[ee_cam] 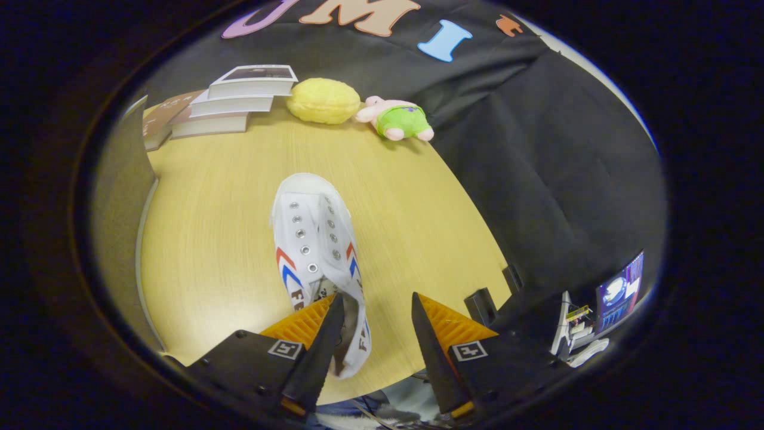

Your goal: Open the storage box then place both shoes into the box .Put the left shoe in first, then the right shoe, with the right side of both shoes facing outward in a uniform manner.

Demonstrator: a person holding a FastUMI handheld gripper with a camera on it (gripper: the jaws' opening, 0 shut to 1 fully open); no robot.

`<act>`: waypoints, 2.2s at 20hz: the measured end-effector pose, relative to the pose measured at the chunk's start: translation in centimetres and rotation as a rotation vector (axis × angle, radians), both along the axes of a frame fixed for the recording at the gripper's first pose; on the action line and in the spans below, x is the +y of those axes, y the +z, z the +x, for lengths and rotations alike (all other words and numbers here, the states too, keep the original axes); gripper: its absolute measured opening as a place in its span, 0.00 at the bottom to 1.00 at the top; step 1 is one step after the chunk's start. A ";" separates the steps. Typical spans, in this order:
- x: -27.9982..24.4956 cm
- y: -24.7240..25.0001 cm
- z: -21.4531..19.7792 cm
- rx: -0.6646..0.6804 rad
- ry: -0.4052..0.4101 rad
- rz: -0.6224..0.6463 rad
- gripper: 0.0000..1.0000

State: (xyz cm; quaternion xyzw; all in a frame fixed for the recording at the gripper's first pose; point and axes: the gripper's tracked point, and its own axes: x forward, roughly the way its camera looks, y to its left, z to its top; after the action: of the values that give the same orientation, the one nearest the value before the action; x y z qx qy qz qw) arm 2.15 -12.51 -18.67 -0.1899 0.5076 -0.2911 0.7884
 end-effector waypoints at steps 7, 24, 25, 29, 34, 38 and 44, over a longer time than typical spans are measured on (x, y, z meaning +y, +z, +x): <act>-1.2 -3.2 1.1 0.061 -0.034 0.085 0.31; 0.9 -0.2 3.1 -0.060 0.099 -0.274 0.03; 0.8 0.5 3.1 -0.064 0.114 -0.319 0.03; 0.9 3.6 3.5 -0.071 0.140 -0.481 0.03; 1.3 9.4 4.1 -0.107 0.137 -0.639 0.03; 4.3 14.3 6.0 -0.193 0.169 -0.662 0.03; 13.2 19.7 8.0 -0.319 0.273 -0.595 0.03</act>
State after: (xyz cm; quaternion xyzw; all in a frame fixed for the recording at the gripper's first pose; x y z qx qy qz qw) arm 10.15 0.73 1.07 -0.4292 0.2415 -0.3440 0.7995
